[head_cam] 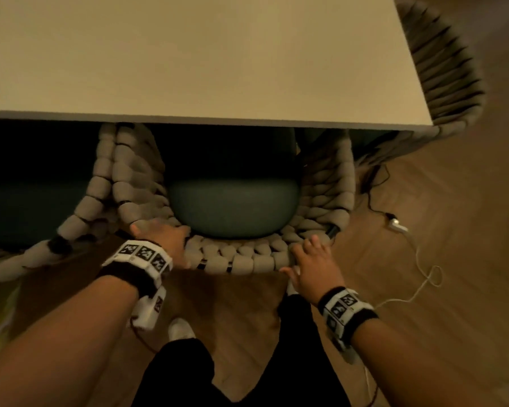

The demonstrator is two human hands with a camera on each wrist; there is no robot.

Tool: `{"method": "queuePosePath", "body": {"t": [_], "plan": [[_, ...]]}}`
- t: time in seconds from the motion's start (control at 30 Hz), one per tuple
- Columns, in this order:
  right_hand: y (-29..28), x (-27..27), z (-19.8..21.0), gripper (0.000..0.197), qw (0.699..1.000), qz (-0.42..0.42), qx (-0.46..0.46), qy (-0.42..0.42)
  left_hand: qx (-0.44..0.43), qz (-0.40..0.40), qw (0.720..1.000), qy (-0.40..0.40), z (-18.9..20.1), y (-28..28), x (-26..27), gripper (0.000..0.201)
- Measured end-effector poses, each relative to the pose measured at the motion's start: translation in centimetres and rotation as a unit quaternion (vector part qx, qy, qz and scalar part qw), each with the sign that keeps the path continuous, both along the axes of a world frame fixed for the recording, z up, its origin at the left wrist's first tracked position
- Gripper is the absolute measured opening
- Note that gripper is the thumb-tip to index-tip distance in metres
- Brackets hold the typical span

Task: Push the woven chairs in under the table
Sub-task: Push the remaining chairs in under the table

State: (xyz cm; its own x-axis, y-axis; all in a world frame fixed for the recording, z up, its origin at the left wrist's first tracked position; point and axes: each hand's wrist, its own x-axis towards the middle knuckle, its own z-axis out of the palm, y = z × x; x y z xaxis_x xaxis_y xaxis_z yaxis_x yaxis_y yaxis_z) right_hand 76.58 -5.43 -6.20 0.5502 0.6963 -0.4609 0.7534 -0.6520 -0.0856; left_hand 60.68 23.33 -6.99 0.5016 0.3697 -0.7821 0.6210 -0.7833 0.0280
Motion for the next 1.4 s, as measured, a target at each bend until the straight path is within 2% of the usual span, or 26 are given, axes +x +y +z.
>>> {"method": "queuePosePath", "body": {"t": [0.1,0.2,0.3,0.43,0.53,0.67,0.77,0.9,1.1,1.4], "plan": [[-1.0,2.4,1.2,0.048,0.992,-0.027,0.061,0.107,-0.054,0.016,0.997,-0.05,0.1,-3.2,5.9,0.094],[-3.1,8.6,2.6,0.039,0.964,-0.089,0.122,0.221,-0.109,0.041,0.983,-0.142,0.8,-8.7,13.4,0.085],[-6.3,19.3,3.0,0.038,0.964,-0.16,0.132,0.168,-0.169,0.096,0.963,-0.185,0.8,-14.0,22.0,0.088],[-9.8,34.7,3.3,0.044,0.948,-0.273,0.157,0.05,-0.213,0.201,0.933,-0.211,0.0,-20.3,31.1,0.112],[-10.7,44.0,2.6,0.053,0.944,-0.295,0.145,0.001,-0.184,0.263,0.926,-0.198,-1.4,-23.1,33.9,0.123],[-9.8,52.1,0.2,0.073,0.966,-0.241,0.098,-0.013,-0.144,0.313,0.92,-0.185,-2.5,-23.3,34.6,0.115],[-8.8,55.0,-1.4,0.069,0.979,-0.192,0.068,-0.003,-0.147,0.327,0.917,-0.172,-2.7,-23.4,34.8,0.114],[-8.5,56.8,-2.9,0.059,0.98,-0.177,0.09,0.002,-0.145,0.347,0.911,-0.168,-2.6,-23.5,35.0,0.111],[-8.3,56.9,-3.9,0.06,0.984,-0.159,0.08,0.002,-0.152,0.355,0.905,-0.178,-2.7,-23.3,34.9,0.111],[-8.3,56.2,-4.5,0.049,0.983,-0.148,0.112,0.007,-0.137,0.362,0.904,-0.18,-2.8,-23.5,35.2,0.111]]}}
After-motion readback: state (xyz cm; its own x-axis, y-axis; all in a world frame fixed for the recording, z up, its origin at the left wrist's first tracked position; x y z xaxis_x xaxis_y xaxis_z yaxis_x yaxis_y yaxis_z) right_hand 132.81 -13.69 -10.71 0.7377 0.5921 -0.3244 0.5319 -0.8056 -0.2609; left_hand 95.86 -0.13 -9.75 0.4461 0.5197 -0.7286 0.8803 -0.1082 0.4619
